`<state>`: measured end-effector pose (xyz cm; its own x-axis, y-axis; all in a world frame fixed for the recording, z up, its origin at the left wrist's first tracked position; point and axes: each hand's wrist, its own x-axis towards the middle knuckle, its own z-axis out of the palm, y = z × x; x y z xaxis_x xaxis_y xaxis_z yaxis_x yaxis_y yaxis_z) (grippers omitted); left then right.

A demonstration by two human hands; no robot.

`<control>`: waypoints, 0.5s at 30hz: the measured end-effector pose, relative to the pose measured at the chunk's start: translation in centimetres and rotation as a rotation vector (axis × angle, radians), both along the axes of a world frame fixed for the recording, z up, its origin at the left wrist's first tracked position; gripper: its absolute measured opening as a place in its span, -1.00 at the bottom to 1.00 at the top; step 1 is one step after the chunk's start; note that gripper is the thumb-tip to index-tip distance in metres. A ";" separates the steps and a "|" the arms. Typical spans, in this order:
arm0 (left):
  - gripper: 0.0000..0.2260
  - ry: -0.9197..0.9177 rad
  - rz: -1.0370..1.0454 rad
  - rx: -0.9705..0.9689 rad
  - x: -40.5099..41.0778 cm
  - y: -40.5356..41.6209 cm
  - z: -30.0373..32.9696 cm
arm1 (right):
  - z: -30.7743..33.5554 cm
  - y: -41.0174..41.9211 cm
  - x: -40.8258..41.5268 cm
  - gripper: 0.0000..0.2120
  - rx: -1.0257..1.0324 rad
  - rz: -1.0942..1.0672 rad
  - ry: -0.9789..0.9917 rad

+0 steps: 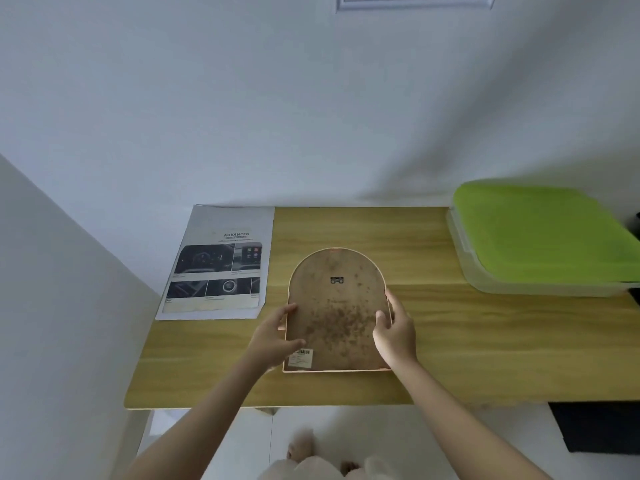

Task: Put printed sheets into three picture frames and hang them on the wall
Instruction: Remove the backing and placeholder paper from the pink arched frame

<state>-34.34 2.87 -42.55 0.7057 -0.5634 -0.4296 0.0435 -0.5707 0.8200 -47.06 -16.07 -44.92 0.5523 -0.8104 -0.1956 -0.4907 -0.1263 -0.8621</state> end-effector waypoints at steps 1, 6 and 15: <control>-0.33 0.002 -0.020 0.013 0.3 0.1 -0.3 | -0.3 0.0 0.3 -0.52 -0.003 0.005 0.019; -0.12 -0.084 -0.158 0.068 1.0 1.0 -2.0 | -1.1 0.1 1.0 -0.47 -0.101 0.029 0.116; 0.13 -0.206 -0.324 0.102 1.2 2.0 -2.7 | -2.5 0.3 0.9 -0.47 -0.279 0.060 0.212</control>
<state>-33.14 4.86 -45.23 0.5755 -0.7329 -0.3628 -0.3117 -0.6067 0.7312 -46.16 -15.79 -47.42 0.5712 -0.8162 -0.0867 -0.6396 -0.3764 -0.6702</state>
